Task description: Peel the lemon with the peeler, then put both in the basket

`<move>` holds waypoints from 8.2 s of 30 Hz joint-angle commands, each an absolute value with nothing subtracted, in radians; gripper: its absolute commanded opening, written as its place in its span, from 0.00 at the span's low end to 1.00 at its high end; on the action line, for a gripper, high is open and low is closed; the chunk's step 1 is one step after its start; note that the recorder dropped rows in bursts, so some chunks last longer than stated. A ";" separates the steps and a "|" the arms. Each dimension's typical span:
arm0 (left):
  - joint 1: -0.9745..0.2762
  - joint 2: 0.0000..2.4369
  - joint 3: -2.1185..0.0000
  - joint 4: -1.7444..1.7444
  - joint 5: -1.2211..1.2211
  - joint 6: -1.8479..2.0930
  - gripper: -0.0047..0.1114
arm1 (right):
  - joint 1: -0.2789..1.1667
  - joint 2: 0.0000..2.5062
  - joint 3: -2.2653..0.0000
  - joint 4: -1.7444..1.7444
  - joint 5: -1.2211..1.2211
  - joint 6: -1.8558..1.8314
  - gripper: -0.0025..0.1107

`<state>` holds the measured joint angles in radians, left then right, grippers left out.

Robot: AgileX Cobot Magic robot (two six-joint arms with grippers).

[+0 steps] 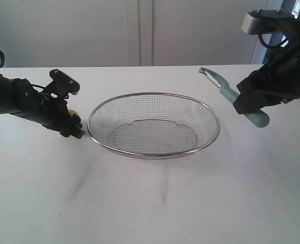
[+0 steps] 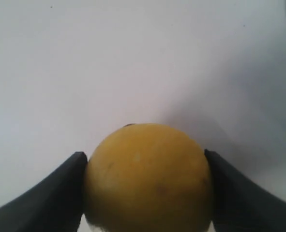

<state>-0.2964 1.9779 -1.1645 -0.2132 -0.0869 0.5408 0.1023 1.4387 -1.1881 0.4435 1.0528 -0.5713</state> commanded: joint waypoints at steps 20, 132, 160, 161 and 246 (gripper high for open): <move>-0.244 1.426 -1.123 -0.269 0.566 0.701 0.04 | 0.101 1.428 -1.184 0.451 1.046 -0.586 0.02; -0.362 1.346 -0.799 -1.446 0.500 1.616 0.04 | 0.390 1.718 -1.143 0.995 1.153 -0.702 0.02; -0.362 1.397 -0.799 -1.463 0.507 1.684 0.04 | 0.298 1.699 -1.143 1.003 1.140 -0.697 0.02; -0.362 1.397 -0.799 -1.463 0.507 1.684 0.04 | 0.287 1.691 -1.143 1.011 1.147 -0.695 0.02; -0.362 1.397 -0.799 -1.463 0.524 1.682 0.04 | 0.327 1.677 -1.131 0.985 1.118 -0.696 0.02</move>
<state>-0.3585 1.4003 -0.8006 -1.4354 0.5008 1.6817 0.3588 1.7001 -1.1229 0.9815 1.1136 -0.6921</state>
